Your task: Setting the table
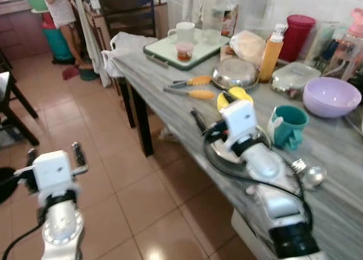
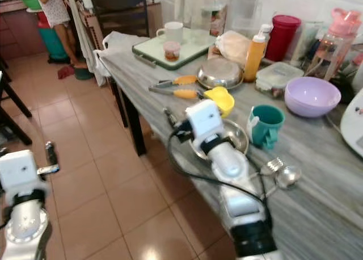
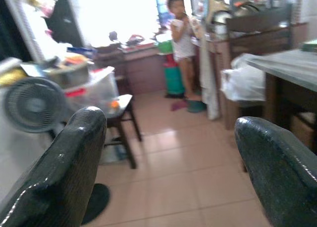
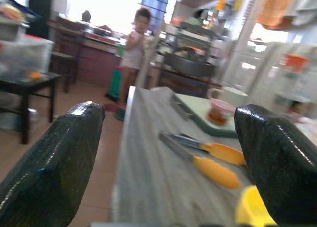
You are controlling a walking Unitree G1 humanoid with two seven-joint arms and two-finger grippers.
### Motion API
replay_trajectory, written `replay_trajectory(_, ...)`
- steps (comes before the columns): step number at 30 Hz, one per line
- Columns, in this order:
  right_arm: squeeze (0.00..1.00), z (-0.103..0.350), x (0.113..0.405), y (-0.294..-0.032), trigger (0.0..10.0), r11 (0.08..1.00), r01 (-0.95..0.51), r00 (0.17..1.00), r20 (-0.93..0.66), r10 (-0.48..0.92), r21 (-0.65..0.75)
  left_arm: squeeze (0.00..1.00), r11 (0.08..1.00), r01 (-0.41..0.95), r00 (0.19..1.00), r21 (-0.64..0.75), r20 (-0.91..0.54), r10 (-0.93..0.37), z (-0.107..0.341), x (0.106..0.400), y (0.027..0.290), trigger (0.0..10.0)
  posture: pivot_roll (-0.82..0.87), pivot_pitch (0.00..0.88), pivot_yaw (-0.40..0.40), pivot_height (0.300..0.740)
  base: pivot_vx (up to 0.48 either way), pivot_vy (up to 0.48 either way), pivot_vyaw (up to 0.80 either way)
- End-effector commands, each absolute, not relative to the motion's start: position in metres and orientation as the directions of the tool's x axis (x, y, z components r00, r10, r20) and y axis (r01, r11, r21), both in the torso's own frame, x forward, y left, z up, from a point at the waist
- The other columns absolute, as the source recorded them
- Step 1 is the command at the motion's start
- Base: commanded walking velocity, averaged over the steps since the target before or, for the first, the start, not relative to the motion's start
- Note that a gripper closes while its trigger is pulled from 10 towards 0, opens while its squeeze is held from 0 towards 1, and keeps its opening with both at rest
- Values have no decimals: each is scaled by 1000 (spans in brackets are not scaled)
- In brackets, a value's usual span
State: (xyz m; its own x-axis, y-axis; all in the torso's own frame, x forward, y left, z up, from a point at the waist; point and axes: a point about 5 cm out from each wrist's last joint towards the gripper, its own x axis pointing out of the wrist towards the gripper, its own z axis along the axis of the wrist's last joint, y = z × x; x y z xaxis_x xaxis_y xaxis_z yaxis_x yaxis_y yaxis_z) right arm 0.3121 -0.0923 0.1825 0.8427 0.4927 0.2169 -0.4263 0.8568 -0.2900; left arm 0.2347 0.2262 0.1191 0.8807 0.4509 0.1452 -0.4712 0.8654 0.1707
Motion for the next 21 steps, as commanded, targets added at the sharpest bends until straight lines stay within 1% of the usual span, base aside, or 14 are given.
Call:
replay_trajectory(1, 0, 187, 312, -95, 10000, 855, -423, 837, 232, 496, -300, 0, 856, -486, 873, 175, 147, 465, 119, 234, 226, 10000, -107, 36, 11, 740, 0, 0, 800)
replay_trajectory(9, 0, 189, 313, -97, 10000, 855, -418, 837, 235, 494, -307, 0, 864, -478, 878, 160, 129, 461, 118, 237, 220, 10000, -108, 43, 9, 740, 0, 0, 800)
replay_trajectory(15, 0, 184, 312, -97, 10000, 862, -422, 845, 224, 486, -281, 0, 868, -470, 882, 160, 120, 456, 117, 239, 220, 10000, -108, 47, 12, 740, 0, 0, 0)
replay_trajectory(21, 0, 184, 312, -98, 10000, 867, -412, 850, 225, 477, -280, 0, 870, -468, 883, 157, 115, 455, 118, 242, 220, 10000, -108, 47, 12, 740, 0, 276, 0)
